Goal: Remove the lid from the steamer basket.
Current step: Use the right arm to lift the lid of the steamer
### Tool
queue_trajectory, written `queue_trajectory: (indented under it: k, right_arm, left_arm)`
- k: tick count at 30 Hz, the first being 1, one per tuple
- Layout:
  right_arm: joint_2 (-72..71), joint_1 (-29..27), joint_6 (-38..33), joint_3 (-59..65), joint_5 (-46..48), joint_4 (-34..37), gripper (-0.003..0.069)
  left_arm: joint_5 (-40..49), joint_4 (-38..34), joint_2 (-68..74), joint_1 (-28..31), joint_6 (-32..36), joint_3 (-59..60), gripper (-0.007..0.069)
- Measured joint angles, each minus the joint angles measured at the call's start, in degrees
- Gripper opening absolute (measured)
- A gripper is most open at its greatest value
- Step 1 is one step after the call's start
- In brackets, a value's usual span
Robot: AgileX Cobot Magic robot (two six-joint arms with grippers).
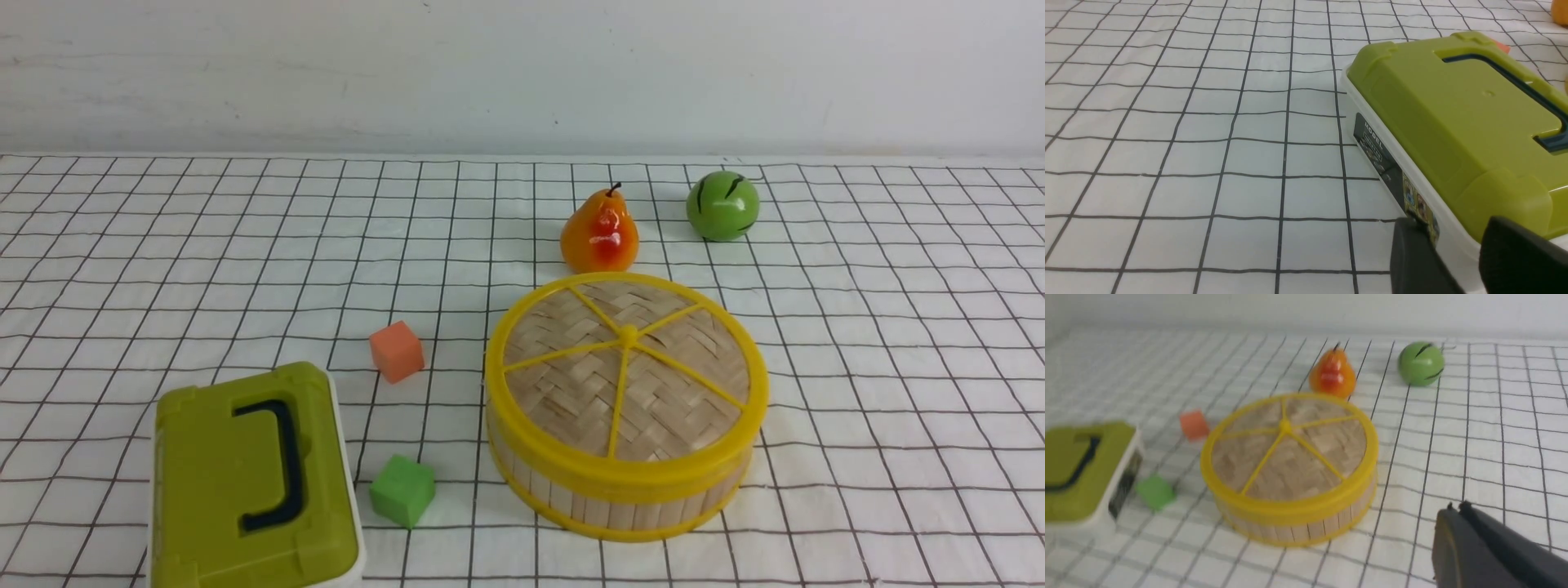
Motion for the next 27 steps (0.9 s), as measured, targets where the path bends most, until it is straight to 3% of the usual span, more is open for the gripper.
queue_trajectory:
  k: [3, 7, 9, 10, 11, 15, 20, 24, 27]
  right_arm:
    - [11.6, 2.6, -9.7, -11.0, 12.4, 0.6, -0.0024]
    - [20.7, 9.8, -12.5, -19.0, 18.3, -0.3, -0.0018]
    - [28.2, 17.7, -10.5, -24.6, 19.5, -6.1, -0.0013]
    - [28.2, 18.3, -10.5, -25.0, 19.6, -6.7, -0.0013]
    - [33.1, 23.4, -7.1, -27.5, 19.6, -12.1, -0.0012]
    - [43.2, 31.2, 1.3, -32.6, 19.6, -24.6, -0.0010]
    - [55.8, 33.4, 9.8, -39.2, 19.5, -30.9, 0.0006]
    - [63.5, 32.5, 12.9, -44.9, 19.4, -30.3, 0.0048]
    - [70.4, 30.7, 13.8, -50.8, 19.1, -26.1, 0.0127]
  left_arm:
    - [0.0, 0.0, 0.0, 0.0, 0.0, 0.0, 0.0239]
    - [0.0, 0.0, 0.0, 0.0, 0.0, 0.0, 0.0239]
    - [0.0, 0.0, 0.0, 0.0, 0.0, 0.0, 0.0239]
    - [0.0, 0.0, 0.0, 0.0, 0.0, 0.0, 0.0239]
    - [0.0, 0.0, 0.0, 0.0, 0.0, 0.0, 0.0239]
    - [0.0, 0.0, 0.0, 0.0, 0.0, 0.0, 0.0239]
    - [0.0, 0.0, 0.0, 0.0, 0.0, 0.0, 0.0239]
    - [0.0, 0.0, 0.0, 0.0, 0.0, 0.0, 0.0239]
    - [0.0, 0.0, 0.0, 0.0, 0.0, 0.0, 0.0239]
